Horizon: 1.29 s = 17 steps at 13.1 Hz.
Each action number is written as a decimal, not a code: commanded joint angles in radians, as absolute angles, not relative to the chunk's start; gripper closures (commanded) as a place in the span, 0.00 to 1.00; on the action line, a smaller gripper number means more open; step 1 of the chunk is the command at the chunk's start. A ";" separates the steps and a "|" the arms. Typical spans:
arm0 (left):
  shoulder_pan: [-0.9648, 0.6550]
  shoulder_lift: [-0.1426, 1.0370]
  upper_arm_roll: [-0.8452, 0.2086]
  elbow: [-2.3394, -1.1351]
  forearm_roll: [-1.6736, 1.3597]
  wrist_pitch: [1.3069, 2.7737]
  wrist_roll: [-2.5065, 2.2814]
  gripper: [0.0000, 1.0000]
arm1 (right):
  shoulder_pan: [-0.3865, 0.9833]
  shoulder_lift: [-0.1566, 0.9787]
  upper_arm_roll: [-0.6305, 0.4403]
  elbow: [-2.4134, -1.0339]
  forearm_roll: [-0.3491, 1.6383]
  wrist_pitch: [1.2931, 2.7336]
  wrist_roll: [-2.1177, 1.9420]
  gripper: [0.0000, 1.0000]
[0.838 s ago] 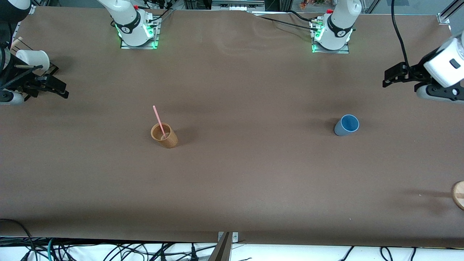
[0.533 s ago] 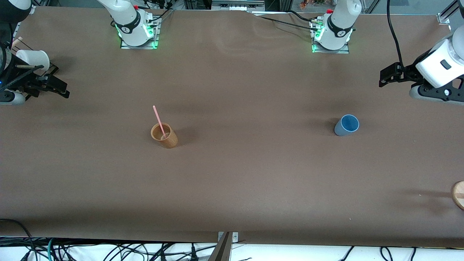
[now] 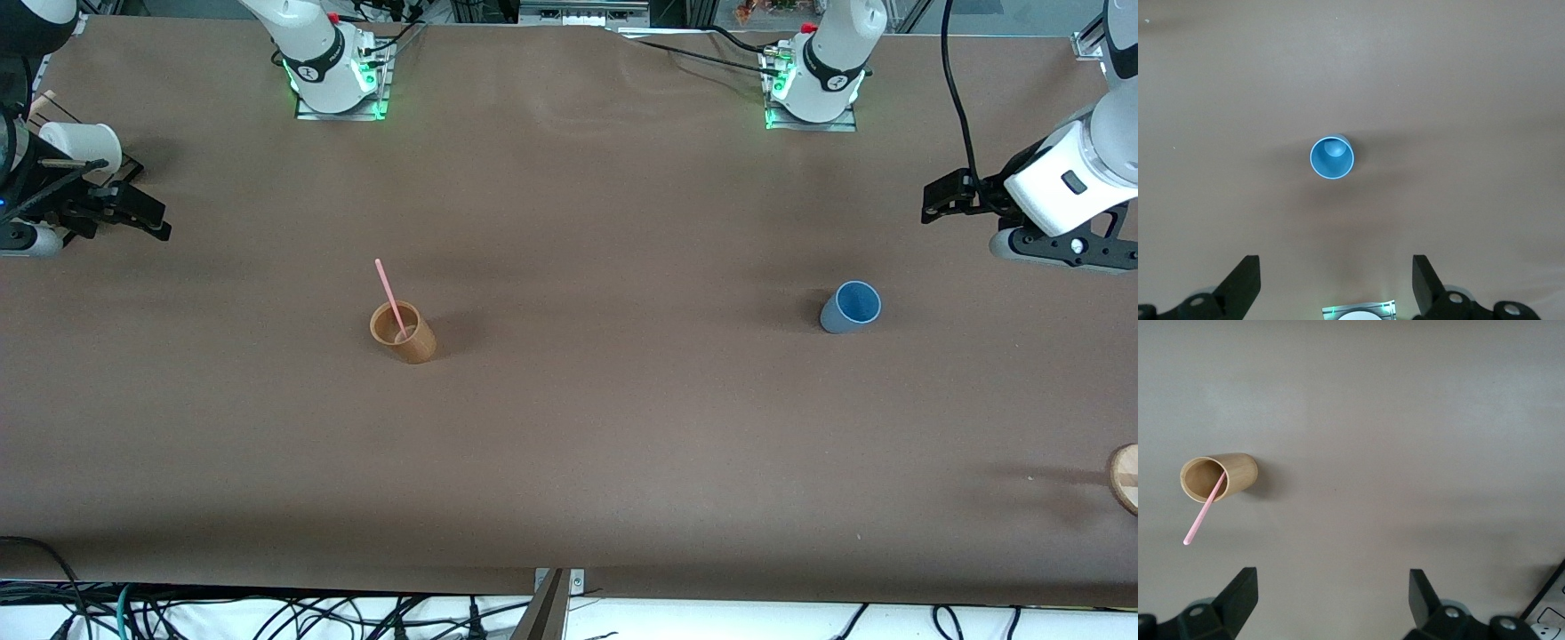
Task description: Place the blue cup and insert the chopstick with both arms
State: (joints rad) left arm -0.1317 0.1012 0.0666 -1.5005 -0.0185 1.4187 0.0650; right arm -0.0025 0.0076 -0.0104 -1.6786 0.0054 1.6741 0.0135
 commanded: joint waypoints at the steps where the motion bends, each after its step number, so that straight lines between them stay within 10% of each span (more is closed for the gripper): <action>1: -0.138 0.104 0.071 -1.486 -0.017 1.416 0.061 0.00 | -0.012 -0.003 -0.005 -1.686 0.025 1.671 -0.005 0.00; 17: -0.106 0.227 0.078 -1.506 0.041 1.453 0.077 0.00 | -0.012 -0.003 -0.008 -1.686 0.026 1.664 -0.005 0.00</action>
